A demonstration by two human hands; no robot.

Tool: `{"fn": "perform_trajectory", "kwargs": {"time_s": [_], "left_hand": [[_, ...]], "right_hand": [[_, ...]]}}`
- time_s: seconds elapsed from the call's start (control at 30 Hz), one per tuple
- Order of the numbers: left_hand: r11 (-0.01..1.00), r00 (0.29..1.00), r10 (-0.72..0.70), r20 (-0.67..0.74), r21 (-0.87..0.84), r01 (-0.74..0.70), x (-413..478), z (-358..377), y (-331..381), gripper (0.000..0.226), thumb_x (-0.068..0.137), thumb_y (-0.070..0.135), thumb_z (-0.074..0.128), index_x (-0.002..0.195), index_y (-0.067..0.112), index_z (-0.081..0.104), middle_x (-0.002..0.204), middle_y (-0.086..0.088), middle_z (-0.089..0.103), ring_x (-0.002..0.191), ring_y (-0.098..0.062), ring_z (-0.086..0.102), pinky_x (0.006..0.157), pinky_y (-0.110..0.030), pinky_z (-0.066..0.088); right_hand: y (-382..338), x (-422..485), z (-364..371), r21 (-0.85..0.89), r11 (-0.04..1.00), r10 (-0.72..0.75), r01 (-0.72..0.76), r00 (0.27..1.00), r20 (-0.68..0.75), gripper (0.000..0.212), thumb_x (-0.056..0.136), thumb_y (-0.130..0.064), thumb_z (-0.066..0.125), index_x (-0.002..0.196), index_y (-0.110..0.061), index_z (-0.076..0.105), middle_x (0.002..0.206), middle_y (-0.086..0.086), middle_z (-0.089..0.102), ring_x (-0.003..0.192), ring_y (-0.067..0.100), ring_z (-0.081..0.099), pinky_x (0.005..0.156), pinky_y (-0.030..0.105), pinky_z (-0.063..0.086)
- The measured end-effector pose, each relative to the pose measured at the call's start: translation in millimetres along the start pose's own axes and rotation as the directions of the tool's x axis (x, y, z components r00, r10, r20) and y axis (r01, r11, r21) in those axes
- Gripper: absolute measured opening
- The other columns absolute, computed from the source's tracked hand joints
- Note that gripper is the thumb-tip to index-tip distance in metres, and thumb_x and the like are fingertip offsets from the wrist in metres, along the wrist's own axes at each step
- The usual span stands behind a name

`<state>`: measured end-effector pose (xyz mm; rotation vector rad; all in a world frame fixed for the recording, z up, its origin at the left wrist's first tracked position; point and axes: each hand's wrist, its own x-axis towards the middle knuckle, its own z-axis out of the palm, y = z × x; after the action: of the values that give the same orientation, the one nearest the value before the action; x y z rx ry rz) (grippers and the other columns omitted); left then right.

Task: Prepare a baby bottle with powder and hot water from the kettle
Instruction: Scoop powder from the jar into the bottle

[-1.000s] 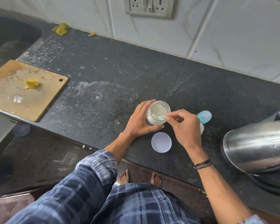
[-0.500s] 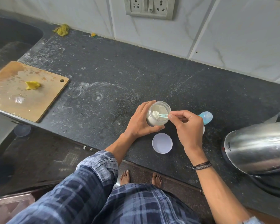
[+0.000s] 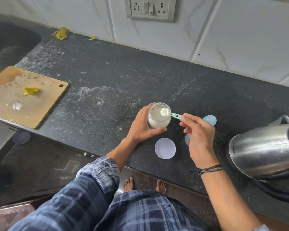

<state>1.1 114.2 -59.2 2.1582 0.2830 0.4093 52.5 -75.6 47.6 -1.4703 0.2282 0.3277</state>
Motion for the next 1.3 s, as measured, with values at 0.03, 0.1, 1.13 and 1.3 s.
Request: {"fn": "perform_trajectory", "kwargs": {"time_s": [0.03, 0.1, 1.13, 1.3], "left_hand": [[1.000, 1.000, -0.006, 0.002, -0.004, 0.006, 0, 0, 0, 0.102, 0.065, 0.063, 0.086, 0.149, 0.034, 0.035, 0.141, 0.017, 0.047, 0.133, 0.000, 0.043, 0.111, -0.016, 0.030], [1.000, 1.000, -0.016, 0.001, -0.006, 0.016, -1, 0, 0, 0.104, 0.064, 0.064, 0.085, 0.150, 0.036, 0.034, 0.142, 0.024, 0.043, 0.134, 0.008, 0.038, 0.109, -0.009, 0.025], [0.948, 0.966, 0.201, -0.165, -0.216, -0.235, -54, 43, 92, 0.043, 0.093, 0.028, 0.074, 0.133, 0.022, 0.058, 0.136, 0.014, 0.055, 0.125, -0.015, 0.057, 0.101, -0.033, 0.050], [0.968, 0.995, 0.092, 0.037, -0.237, -0.081, -53, 61, 105, 0.064, 0.092, 0.036, 0.074, 0.148, 0.028, 0.044, 0.148, 0.017, 0.044, 0.140, -0.008, 0.043, 0.113, -0.026, 0.040]], "right_hand": [[-2, 0, 0, 0.028, 1.000, 0.004, -0.004, 1.000, 0.007, 0.012, 0.088, -0.004, 0.080, 0.099, -0.008, 0.080, 0.087, 0.004, 0.081, 0.072, 0.010, 0.074, 0.058, 0.015, 0.053], [-6, -1, -1, 0.066, 0.998, 0.007, -0.008, 1.000, 0.014, 0.013, 0.088, -0.003, 0.080, 0.100, -0.008, 0.080, 0.089, 0.005, 0.081, 0.075, 0.012, 0.076, 0.061, 0.015, 0.054], [-42, -16, -79, 0.356, 0.935, 0.012, 0.007, 0.998, -0.053, 0.016, 0.088, 0.001, 0.077, 0.080, -0.010, 0.084, 0.094, 0.007, 0.081, 0.086, 0.015, 0.078, 0.079, 0.018, 0.059], [-36, -21, -96, 0.371, 0.928, 0.027, 0.027, 0.990, -0.138, 0.008, 0.087, 0.004, 0.077, 0.091, -0.003, 0.078, 0.089, 0.006, 0.080, 0.086, 0.016, 0.078, 0.080, 0.019, 0.059]]}}
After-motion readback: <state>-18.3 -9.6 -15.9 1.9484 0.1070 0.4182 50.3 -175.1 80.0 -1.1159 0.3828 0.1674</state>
